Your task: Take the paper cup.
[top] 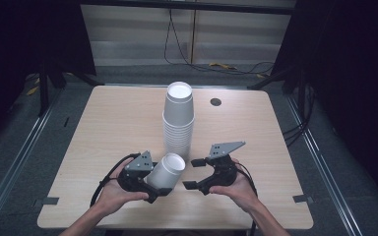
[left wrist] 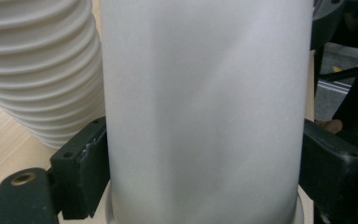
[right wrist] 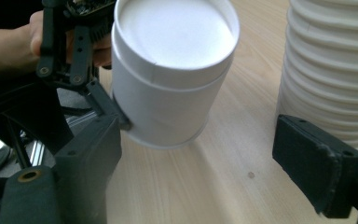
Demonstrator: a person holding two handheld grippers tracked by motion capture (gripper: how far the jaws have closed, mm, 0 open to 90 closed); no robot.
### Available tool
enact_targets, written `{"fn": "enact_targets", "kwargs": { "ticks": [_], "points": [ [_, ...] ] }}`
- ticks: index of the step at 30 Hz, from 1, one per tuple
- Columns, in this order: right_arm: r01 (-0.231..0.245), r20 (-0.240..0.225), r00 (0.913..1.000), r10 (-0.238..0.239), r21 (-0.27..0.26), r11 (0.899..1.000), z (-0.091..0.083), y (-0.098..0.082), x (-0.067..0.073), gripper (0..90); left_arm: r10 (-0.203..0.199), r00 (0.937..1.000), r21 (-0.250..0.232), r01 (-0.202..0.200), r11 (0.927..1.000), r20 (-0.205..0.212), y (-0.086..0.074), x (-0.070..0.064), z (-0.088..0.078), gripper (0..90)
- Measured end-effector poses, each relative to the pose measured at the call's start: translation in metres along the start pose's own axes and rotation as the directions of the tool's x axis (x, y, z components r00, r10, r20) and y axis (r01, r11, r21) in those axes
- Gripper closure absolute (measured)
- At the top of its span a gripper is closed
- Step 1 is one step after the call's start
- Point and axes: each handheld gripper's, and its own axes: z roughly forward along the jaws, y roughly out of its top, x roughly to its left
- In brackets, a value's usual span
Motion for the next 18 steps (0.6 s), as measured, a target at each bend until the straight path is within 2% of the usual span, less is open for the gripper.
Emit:
{"fn": "enact_targets", "kwargs": {
  "ticks": [1,2,4,5,8,13,18],
  "points": [
    [0.001,-0.003,1.0,-0.001,0.004,1.0,0.0,0.0,0.0,17.5,0.021,0.9998,0.014,-0.021,0.9997,-0.007,0.002,0.0,-0.001,14.2],
    [0.002,-0.009,1.0,-0.001,0.005,1.0,0.0,0.0,-0.001,17.5,0.021,0.9998,0.014,-0.021,0.9997,-0.002,0.003,0.0,-0.001,14.2],
    [0.01,-0.009,0.9999,-0.009,0.019,1.0,0.0,0.0,-0.001,18.0,0.049,0.9988,0.051,-0.049,0.9975,0.006,0.006,0.0,-0.002,14.2],
    [0.015,-0.011,0.9998,-0.015,0.027,1.0,0.0,0.0,0.0,18.0,0.048,0.9988,0.062,-0.049,0.9969,0.011,0.007,-0.001,-0.001,14.2],
    [0.024,-0.018,0.9996,-0.023,0.035,0.999,0.0,0.0,0.0,18.2,0.073,0.9974,0.114,-0.072,0.9909,0.0,0.008,0.0,0.005,14.2],
    [0.049,-0.013,0.9988,-0.048,0.064,0.997,-0.001,0.001,0.0,19.2,0.075,0.9971,0.134,-0.076,0.988,0.012,0.006,-0.001,0.012,14.4],
    [0.068,-0.013,0.9977,-0.067,0.103,0.992,0.002,0.0,0.001,19.2,0.107,0.9939,0.198,-0.11,0.9739,0.026,0.007,-0.002,0.015,14.5]
  ]
}}
